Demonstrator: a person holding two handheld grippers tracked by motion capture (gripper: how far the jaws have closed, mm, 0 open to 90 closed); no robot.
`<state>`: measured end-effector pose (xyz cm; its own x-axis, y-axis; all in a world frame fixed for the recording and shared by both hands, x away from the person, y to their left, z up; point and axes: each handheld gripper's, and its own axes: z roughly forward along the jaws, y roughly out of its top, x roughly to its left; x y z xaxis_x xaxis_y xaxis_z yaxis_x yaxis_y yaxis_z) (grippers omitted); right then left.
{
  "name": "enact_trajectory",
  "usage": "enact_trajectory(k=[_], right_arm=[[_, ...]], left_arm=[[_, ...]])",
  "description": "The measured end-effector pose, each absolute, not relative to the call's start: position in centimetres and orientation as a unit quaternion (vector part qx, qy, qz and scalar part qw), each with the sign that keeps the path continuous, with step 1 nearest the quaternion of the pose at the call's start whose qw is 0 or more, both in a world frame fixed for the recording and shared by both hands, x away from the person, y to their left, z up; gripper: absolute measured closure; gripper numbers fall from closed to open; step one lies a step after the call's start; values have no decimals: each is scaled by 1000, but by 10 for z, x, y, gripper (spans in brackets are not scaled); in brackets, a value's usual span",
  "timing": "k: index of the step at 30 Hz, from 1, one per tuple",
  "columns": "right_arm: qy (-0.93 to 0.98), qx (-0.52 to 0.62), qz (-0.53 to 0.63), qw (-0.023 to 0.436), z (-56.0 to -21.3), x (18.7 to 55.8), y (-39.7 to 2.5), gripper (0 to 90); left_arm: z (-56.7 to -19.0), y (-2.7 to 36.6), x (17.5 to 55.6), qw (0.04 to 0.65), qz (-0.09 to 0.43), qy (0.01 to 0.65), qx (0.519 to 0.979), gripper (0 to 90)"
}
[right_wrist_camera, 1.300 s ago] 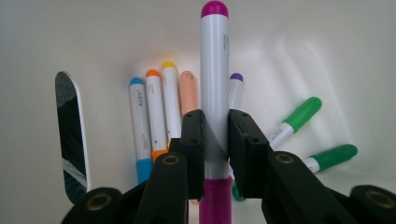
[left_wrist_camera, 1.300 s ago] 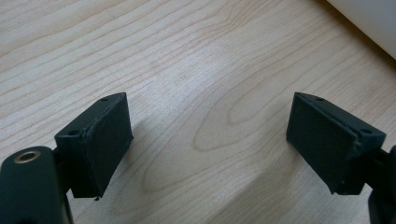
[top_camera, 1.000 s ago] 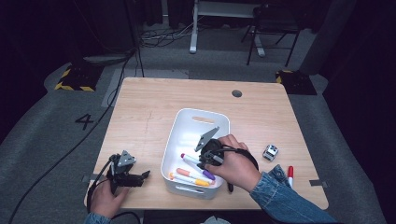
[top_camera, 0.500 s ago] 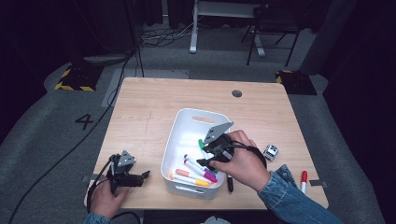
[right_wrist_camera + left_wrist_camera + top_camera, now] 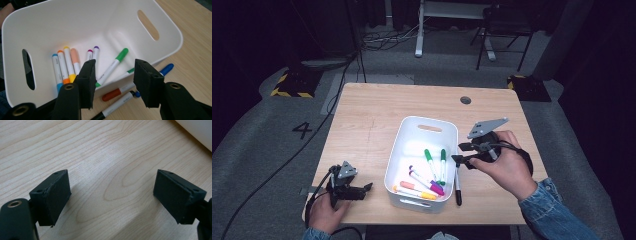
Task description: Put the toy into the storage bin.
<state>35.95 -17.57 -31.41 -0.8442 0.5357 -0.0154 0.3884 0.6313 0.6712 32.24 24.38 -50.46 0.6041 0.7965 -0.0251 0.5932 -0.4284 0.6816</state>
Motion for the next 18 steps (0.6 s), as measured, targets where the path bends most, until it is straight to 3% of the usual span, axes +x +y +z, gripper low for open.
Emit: enact_trajectory(k=[7, 18], right_arm=[[881, 302, 343, 121, -319, 371, -204, 541], [874, 342, 324, 121, -364, 407, -216, 525]], left_arm=[[-505, 244, 322, 333, 153, 418, 831, 144], [-505, 244, 322, 333, 153, 418, 831, 144]])
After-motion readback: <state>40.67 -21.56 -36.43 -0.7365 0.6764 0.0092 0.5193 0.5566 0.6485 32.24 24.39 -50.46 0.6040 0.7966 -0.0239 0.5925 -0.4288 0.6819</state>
